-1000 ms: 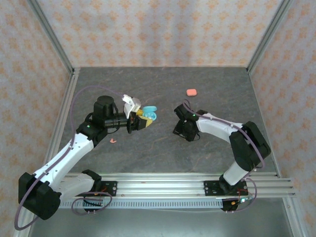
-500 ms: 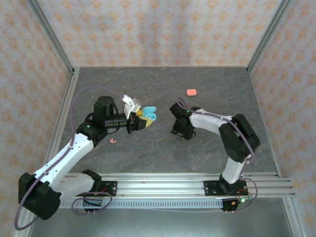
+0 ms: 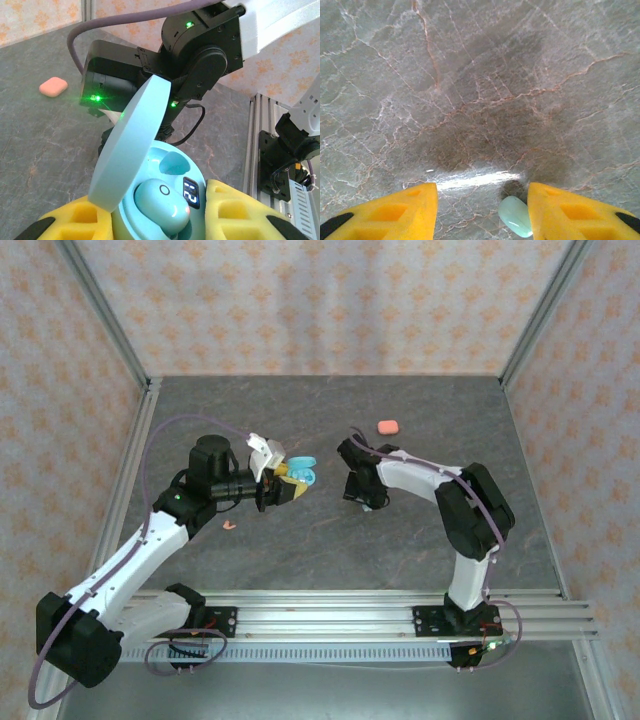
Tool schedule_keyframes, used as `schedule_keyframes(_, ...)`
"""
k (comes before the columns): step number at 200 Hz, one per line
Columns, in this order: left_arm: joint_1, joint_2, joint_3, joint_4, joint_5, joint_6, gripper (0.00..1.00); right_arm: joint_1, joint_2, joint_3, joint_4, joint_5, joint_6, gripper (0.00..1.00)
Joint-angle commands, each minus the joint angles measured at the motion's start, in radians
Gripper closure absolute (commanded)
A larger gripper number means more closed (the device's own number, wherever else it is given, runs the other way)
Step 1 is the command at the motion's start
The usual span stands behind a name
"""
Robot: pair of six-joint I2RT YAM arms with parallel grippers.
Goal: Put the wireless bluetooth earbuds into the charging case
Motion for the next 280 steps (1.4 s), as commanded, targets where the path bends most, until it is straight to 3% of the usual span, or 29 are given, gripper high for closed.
schedule_keyframes(1, 0.008, -0.027, -0.012, -0.005, -0.007, 0.014, 0.95, -0.003, -0.001, 0.049, -0.090, 0.069, -0.054, 0.49)
schedule_keyframes(30, 0.008, -0.027, -0.012, -0.005, -0.007, 0.014, 0.95, 0.001, -0.046, 0.081, -0.148, 0.111, -0.145, 0.51)
schedule_keyframes(65, 0.008, -0.027, -0.014, -0.002, -0.007, 0.012, 0.95, 0.039, -0.092, 0.077, -0.156, 0.094, -0.401, 0.61)
schedule_keyframes(100, 0.008, -0.026, -0.014, 0.000, -0.006, 0.009, 0.95, 0.065, -0.058, 0.072, -0.202, 0.119, -0.565, 0.64)
schedule_keyframes(280, 0.008, -0.022, 0.000, -0.037, -0.013, 0.033, 0.95, 0.068, 0.099, 0.124, -0.223, 0.184, -0.697, 0.70)
